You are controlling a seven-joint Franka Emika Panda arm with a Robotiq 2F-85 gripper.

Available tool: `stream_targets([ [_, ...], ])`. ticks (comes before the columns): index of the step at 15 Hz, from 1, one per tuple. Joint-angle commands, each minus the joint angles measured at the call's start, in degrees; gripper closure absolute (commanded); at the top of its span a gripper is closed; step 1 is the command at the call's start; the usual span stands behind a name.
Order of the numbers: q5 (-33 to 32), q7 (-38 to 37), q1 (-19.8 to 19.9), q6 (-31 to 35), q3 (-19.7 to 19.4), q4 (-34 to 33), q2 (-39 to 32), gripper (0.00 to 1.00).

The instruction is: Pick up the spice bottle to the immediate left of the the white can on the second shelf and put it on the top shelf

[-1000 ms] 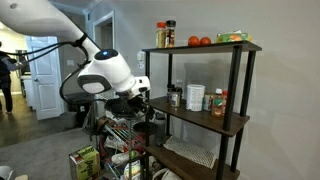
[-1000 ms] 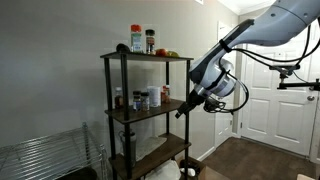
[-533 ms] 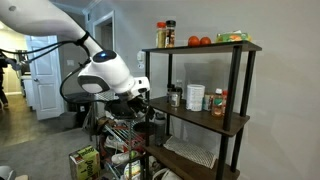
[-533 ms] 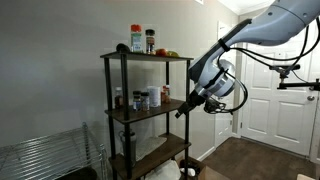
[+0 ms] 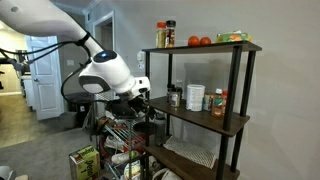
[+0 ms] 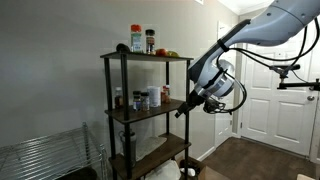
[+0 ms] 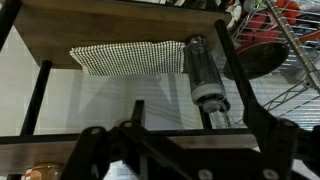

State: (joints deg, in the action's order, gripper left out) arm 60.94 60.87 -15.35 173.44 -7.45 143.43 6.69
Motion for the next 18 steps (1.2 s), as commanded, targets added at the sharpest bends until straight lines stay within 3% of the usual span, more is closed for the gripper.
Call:
stream_targets([
  [1,5.46,4.01,-1.54,4.81,-0.14,-1.17,0.25,0.0],
  [5,15.91,10.44,-5.0,9.92,-0.72,-7.66,-0.96,0.0],
  [10,28.72,21.1,-6.52,9.06,-1.16,-17.52,-3.93,0.0],
  [18,55.04,49.88,-4.84,3.09,-3.26,-29.6,-13.24,0.0],
])
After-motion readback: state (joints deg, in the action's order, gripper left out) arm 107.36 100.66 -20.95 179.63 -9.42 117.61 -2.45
